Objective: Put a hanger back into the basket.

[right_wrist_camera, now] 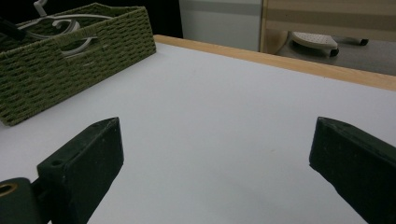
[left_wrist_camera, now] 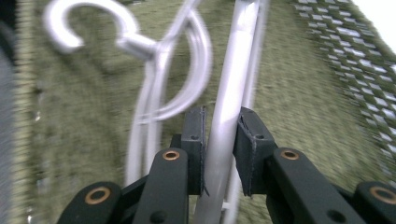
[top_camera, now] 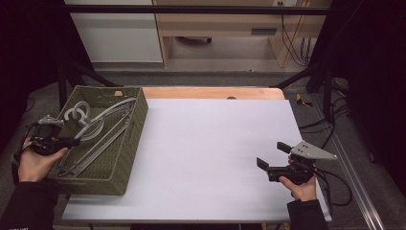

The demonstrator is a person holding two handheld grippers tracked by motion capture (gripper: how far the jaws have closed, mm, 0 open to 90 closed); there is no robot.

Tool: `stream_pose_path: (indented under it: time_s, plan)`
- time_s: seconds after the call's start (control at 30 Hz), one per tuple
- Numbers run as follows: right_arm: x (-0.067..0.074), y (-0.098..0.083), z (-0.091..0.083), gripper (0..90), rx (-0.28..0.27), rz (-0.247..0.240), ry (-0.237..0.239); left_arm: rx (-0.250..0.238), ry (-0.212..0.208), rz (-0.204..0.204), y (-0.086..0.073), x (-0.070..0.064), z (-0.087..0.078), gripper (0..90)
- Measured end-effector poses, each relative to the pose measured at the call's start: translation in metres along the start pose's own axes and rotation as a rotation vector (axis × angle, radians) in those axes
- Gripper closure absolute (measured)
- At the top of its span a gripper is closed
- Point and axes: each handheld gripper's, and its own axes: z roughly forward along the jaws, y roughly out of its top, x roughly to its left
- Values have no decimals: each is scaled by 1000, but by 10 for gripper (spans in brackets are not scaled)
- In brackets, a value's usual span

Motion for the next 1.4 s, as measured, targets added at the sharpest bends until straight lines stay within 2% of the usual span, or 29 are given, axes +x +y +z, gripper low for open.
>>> stream_pose_path:
  time_s: [0.13,0.33,0.47,0.57,0.67,0.73,0.77,0.83,0.93,1.0,1.07,1.13,1.2,1.23,1.4]
  plan:
    - [-1,0,0,30,-2,-2,0,13,34,-43,-2,8,4,745]
    - [0,0,0,30,-1,-1,0,53,115,-35,-6,12,10,693]
    - [0,0,0,30,0,0,0,50,110,-63,-8,16,8,678]
    - [0,0,0,30,0,-1,-1,69,87,-48,-8,14,10,746]
    - [0,0,0,30,0,0,1,113,76,-6,-7,10,13,803]
    - [0,0,0,30,-2,-1,1,103,82,6,-6,7,13,817]
    - [0,0,0,30,-5,2,-2,87,78,8,-6,6,12,811]
    - [0,0,-1,29,-5,1,-3,36,44,-8,-7,4,7,764]
    - [-1,1,-2,28,-10,1,-1,-34,12,0,-10,-2,-2,679]
    - [0,1,-2,28,-11,4,1,-112,-22,-8,-14,-10,-9,618]
    - [0,1,-2,28,-15,6,1,-167,-45,-8,-16,-17,-14,571]
    - [0,1,-2,26,-15,6,-3,-228,-78,-1,-18,-29,-20,531]
    - [0,1,-2,25,-15,7,-3,-266,-97,16,-19,-39,-25,491]
    - [0,1,-2,25,-16,8,-1,-299,-117,23,-20,-47,-28,476]
    - [-1,1,-4,22,-31,11,-4,-402,-210,38,-20,-77,-34,399]
